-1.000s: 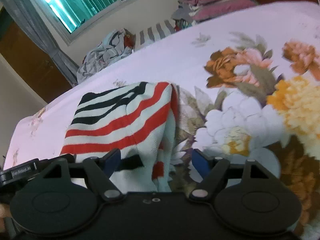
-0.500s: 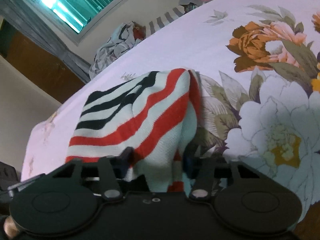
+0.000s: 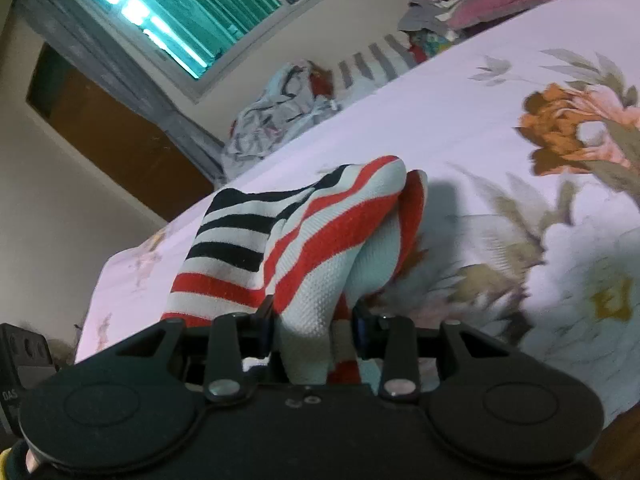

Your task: Fold small clothes

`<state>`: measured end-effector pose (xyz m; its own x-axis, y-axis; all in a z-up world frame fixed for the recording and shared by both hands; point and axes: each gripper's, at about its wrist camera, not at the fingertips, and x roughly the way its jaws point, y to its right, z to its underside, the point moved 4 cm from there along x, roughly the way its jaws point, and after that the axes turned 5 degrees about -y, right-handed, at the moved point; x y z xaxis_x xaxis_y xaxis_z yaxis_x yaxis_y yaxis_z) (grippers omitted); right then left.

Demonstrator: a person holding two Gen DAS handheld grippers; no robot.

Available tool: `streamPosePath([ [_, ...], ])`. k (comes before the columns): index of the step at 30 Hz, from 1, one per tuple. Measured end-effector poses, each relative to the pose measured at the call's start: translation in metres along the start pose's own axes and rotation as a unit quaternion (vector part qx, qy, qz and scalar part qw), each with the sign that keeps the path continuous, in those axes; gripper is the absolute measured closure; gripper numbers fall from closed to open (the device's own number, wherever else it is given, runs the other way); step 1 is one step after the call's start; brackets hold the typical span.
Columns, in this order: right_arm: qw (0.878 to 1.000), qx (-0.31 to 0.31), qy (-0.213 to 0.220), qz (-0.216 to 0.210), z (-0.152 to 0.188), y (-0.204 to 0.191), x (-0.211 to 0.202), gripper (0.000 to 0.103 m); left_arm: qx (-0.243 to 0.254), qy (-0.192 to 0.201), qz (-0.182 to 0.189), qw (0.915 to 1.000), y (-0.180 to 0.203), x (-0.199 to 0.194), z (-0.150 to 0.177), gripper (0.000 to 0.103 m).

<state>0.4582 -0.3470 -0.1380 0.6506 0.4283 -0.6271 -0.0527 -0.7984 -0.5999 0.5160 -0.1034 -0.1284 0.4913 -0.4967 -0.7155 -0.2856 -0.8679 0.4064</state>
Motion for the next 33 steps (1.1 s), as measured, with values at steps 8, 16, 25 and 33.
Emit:
streamPosePath([
  [8, 1.000, -0.019, 0.003, -0.010, 0.025, -0.077, 0.024, 0.067, 0.001, 0.020, -0.005, 0.9998, -0.068, -0.062, -0.001, 0.052],
  [16, 1.000, -0.014, 0.020, 0.004, 0.067, -0.177, 0.083, 0.067, 0.010, 0.031, 0.015, 0.9994, -0.181, -0.119, -0.009, 0.052],
  [25, 1.000, 0.000, 0.013, -0.011, 0.092, -0.264, 0.170, 0.067, -0.003, 0.033, -0.001, 0.9994, -0.304, -0.156, -0.032, 0.052],
  [33, 1.000, -0.003, -0.004, -0.020, 0.089, -0.292, 0.223, 0.067, -0.019, 0.036, -0.014, 0.9991, -0.363, -0.149, -0.051, 0.052],
])
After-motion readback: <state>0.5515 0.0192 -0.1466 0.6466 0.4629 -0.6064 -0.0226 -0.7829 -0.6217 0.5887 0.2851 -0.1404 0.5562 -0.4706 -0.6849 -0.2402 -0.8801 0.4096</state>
